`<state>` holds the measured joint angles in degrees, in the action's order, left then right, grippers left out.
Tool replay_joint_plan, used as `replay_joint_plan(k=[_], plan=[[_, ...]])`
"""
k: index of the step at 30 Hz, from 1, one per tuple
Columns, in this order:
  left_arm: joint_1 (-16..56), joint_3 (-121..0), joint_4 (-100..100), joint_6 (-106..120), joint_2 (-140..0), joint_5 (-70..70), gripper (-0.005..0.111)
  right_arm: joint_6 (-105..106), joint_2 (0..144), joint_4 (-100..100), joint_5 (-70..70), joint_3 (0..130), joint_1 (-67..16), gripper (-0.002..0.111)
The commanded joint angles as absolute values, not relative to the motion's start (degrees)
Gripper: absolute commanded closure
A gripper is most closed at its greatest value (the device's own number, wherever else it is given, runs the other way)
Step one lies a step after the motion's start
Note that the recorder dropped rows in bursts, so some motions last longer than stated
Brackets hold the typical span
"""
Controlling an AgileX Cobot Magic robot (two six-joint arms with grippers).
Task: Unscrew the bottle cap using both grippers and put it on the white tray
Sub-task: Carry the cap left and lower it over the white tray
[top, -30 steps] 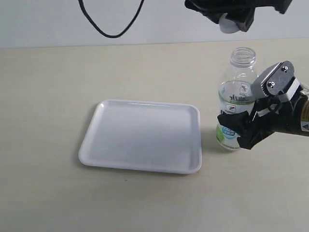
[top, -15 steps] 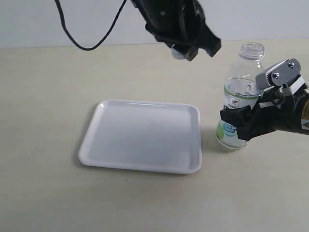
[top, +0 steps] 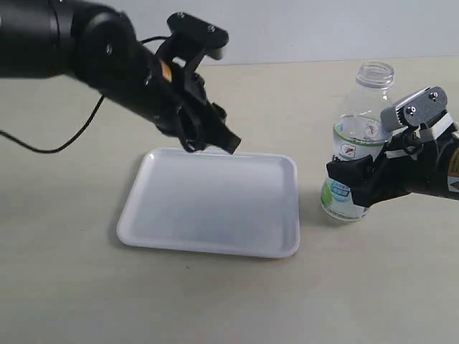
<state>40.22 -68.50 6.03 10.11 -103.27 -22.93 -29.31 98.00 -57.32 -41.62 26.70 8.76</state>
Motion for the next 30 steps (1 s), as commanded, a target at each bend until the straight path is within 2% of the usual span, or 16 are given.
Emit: replay_joint_plan(k=[1,26,28,30], plan=[[39.4,-58.8,7.0,10.3,-103.6,-10.5,0.107,-31.5,98.0,-57.2,-41.7,26.7,8.7,0.108],[39.4,-55.8,6.2,11.8,-112.8,-10.2,0.106,-31.5,98.0,-57.2,-41.7,26.7,8.7,0.108],[39.4,-55.8,6.2,11.8,-112.7,-10.2,0.100,-31.5,98.0,-57.2,-41.7,26.7,8.7,0.108],[39.4,-55.9,6.2,11.8,-112.6,-10.3,0.084,-31.5,98.0,-57.2,-41.7,26.7,8.7,0.108]])
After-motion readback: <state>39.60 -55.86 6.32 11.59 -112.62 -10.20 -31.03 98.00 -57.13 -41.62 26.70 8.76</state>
